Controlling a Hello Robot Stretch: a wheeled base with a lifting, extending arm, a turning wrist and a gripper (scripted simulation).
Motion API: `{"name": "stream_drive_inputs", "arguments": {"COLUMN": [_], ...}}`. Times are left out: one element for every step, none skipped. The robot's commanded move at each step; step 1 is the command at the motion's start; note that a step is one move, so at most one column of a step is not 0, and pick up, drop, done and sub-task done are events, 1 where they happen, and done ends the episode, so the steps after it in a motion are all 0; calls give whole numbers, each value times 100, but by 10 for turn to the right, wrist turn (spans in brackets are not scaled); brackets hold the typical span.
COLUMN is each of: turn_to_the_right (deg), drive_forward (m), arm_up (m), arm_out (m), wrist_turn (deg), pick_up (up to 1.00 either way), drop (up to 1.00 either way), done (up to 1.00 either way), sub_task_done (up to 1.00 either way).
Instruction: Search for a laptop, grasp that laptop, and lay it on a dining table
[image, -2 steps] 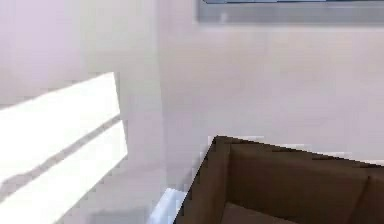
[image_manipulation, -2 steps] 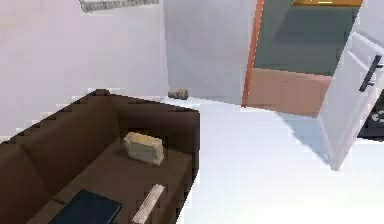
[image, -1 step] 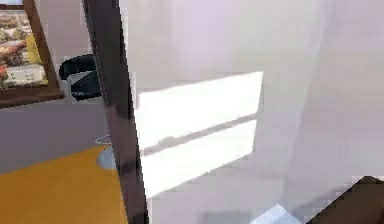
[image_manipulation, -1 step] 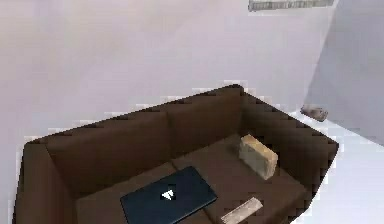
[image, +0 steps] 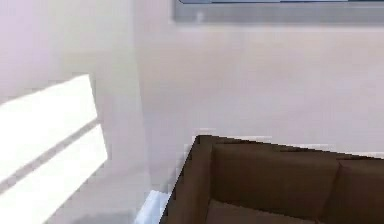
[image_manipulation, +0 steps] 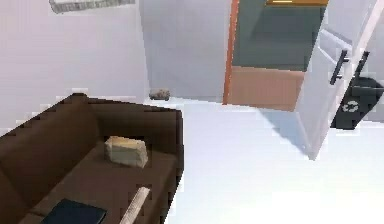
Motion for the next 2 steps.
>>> {"name": "stream_drive_inputs", "arguments": {"turn_to_the_right": [450, 330], "drive_forward": [0, 0], "arm_up": [0, 0], "arm_out": [0, 0], "wrist_turn": [0, 0], "pick_up": [0, 0], "drop": [0, 0], "done": [0, 0], "sub_task_done": [0, 0]}}
